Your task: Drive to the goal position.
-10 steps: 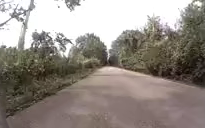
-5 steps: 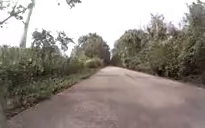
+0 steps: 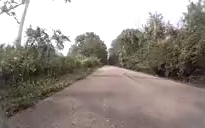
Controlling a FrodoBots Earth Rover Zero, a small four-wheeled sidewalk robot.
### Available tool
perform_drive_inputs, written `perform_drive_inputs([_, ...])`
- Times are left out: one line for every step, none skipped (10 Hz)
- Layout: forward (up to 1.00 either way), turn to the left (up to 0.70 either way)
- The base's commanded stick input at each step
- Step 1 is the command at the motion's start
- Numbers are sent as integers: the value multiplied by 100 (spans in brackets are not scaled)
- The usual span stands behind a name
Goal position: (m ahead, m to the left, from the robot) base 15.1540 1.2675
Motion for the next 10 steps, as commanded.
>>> perform_drive_inputs([70,0])
perform_drive_inputs([70,0])
perform_drive_inputs([70,0])
perform_drive_inputs([70,0])
perform_drive_inputs([70,0])
perform_drive_inputs([70,0])
perform_drive_inputs([70,0])
perform_drive_inputs([70,0])
perform_drive_inputs([70,0])
perform_drive_inputs([70,0])
